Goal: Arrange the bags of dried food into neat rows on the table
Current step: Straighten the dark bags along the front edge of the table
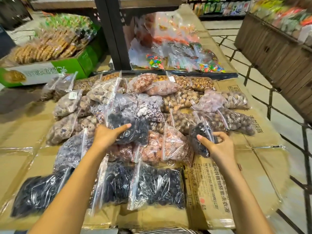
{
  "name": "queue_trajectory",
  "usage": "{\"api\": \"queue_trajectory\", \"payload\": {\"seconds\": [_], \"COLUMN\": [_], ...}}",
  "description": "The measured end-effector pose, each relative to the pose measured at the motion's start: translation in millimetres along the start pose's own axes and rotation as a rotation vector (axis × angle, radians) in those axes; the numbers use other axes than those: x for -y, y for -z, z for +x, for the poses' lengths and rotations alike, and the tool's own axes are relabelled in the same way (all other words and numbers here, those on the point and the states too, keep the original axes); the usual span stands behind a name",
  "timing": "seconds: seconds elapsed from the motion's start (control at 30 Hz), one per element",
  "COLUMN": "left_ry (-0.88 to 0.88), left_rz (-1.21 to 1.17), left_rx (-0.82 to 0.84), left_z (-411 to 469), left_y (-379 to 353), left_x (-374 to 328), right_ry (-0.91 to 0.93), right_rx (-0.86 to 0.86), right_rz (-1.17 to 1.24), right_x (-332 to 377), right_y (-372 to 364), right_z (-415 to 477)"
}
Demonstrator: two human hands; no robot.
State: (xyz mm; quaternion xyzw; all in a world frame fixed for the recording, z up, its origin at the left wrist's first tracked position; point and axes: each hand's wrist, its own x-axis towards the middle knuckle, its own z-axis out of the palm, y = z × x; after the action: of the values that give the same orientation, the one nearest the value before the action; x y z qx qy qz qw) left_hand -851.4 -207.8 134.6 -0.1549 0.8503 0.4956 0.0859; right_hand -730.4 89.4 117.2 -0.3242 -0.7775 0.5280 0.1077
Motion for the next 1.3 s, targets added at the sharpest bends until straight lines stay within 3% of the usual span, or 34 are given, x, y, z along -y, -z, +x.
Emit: {"api": "queue_trajectory", "payload": {"seconds": [0.1, 0.3, 0.43, 0.6, 0.7, 0.77, 0.83, 1.0, 1.17, 1.3], "left_ry": [-0.005, -0.052, -0.079, -0.098, -0.097, -0.085, -0.059, 0.023, 0.044, 0.044], "left_rz": [-0.08, -0.303, -0.442, -0.495, -0.528, -0.533, -0.558, -0.639, -0.71, -0.675], "left_rx": [0.078, 0.01, -0.073, -0.113, -0.11, -0.135, -0.124, -0.114, -0.119, -0.076], "left_z": [-4.5, -21.3, -38.6, -53.0, -67.2, -76.7, -79.8, -86.1, -85.2, -85.3], "left_y": [6.5, -0.3, 2.3, 8.9, 12.0, 12.6, 13.7, 15.6, 28.9, 37.0], "left_x": [8.9, 26.9, 33.0, 47.2, 50.0, 52.9, 59.6, 65.5, 78.2, 85.8], "right_ry": [-0.017, 0.002, -0.054, 0.122, 0.301, 0.412, 0.422, 0.458, 0.505, 0.329], "right_rx": [0.062, 0.322, 0.607, 0.509, 0.507, 0.581, 0.643, 0.581, 0.716, 0.811], "right_rz": [-0.104, -0.395, -0.199, -0.224, -0.619, -0.712, -0.61, -0.474, -0.728, -0.746], "right_x": [-2.1, 15.3, 8.2, -14.5, -39.7, -54.2, -66.1, -68.1, -78.7, -94.5], "right_y": [14.7, 9.7, -12.7, 9.6, 21.5, 17.0, 6.8, 1.5, 24.0, 26.0], "right_z": [-11.8, -50.4, -69.9, -61.1, -48.3, -38.7, -33.2, -22.4, -18.9, -27.5]}}
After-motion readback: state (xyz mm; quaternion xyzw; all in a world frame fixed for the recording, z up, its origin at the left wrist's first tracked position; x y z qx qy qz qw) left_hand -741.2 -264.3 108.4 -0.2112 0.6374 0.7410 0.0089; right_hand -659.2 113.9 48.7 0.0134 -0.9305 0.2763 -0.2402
